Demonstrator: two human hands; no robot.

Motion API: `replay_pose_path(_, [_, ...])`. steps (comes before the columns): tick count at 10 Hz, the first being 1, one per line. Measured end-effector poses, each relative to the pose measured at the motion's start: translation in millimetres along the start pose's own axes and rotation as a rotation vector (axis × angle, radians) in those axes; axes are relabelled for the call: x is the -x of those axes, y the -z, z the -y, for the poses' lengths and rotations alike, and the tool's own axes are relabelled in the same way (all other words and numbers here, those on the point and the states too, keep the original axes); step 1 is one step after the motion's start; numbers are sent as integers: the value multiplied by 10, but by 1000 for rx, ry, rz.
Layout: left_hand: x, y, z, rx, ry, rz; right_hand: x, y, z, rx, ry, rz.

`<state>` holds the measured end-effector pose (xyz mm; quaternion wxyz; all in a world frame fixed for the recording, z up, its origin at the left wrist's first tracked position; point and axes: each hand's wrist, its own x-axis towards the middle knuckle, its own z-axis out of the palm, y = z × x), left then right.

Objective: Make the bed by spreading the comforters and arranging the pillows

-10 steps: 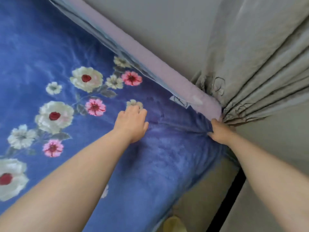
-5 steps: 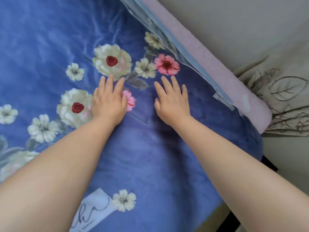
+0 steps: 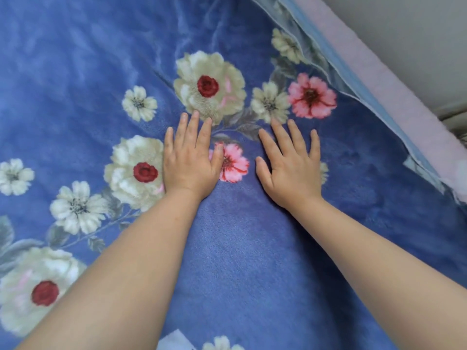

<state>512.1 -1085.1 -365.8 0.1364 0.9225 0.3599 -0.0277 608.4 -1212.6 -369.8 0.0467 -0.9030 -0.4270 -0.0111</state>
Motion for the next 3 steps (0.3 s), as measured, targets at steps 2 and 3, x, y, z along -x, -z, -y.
replay_pose_path(2, [-7, -9, 25, 12, 2, 1, 1, 65, 17, -326, -95, -9])
replay_pose_path(3, [-31, -18, 23, 3, 31, 13, -53, 457, -1, -1063, -290, -162])
